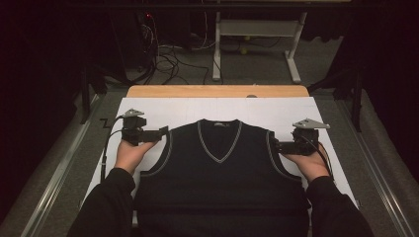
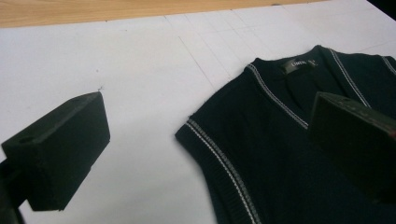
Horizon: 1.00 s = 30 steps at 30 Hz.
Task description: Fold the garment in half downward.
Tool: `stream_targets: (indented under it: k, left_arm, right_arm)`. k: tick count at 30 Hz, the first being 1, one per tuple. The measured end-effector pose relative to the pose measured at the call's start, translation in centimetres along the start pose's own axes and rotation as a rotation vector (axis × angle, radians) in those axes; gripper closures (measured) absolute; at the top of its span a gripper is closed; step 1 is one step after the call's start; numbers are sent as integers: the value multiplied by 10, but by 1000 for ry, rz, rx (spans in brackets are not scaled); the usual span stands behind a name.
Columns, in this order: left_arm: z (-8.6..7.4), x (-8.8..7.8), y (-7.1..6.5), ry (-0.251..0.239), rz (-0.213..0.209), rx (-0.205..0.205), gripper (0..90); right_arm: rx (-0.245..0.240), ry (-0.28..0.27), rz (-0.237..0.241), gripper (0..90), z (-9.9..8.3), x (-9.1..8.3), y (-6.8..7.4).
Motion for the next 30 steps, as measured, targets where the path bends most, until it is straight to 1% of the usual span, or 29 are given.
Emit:
stream_targets:
  k: [2,4,7,10,12,14,15,16,17,19,20,21,22,24,26,27,28,29,30]
  left_arm:
    - [2,2,0,-2,2,-10,0]
    - [2,6,1,7,1,-24,0]
    - [-1,16,2,36,8,-29,0]
    - [-5,27,1,80,16,-42,0]
    - [-9,34,1,115,10,-49,6]
    - [-13,42,0,153,8,-58,37]
    - [-14,45,-1,166,5,-63,53]
    - [-16,48,-1,182,6,-64,53]
    - [-18,50,-2,197,15,-65,72]
    - [-20,55,-3,214,26,-60,111]
    - [-21,57,-3,225,41,-61,127]
    - [-22,59,-3,235,57,-67,135]
    - [-23,61,-3,248,67,-77,135]
    - [-23,62,-5,238,74,-69,162]
    - [-23,64,-8,244,93,-49,180]
    - [-23,65,-10,248,104,-39,189]
    - [-23,65,-12,252,115,-21,229]
    - [-23,65,-15,252,119,-9,281]
    - [-23,66,-18,255,127,-2,310]
  right_arm:
    - [4,0,1,3,3,3,0]
    - [3,4,2,3,4,8,0]
    - [15,16,-2,5,4,16,-1]
    - [23,51,0,11,1,27,-1]
    - [25,73,1,23,0,34,0]
    - [27,93,6,42,-1,41,0]
    - [40,120,7,74,-2,47,0]
    - [40,120,7,74,-2,47,0]
    - [45,131,10,89,-2,51,0]
    - [54,135,8,128,-2,55,0]
    - [59,137,6,152,-3,57,0]
    - [72,145,4,160,-4,61,0]
    - [72,145,4,160,-4,61,0]
    - [79,155,2,171,-7,65,0]
    - [74,171,-6,188,-9,67,0]
    - [71,185,3,197,-10,68,1]
    - [71,188,1,200,-11,69,2]
    - [66,189,-3,220,-11,68,2]
    - [62,190,-3,251,-11,68,3]
Point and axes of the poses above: each handheld gripper's, and its own axes: x roughly forward along the jaws, z roughly out of its top, y roughly to its left, the point moved 3 cm from there along x, roughly forward along the jaws, and after that the axes turned 3 degrees about z, right-handed, at the moved point
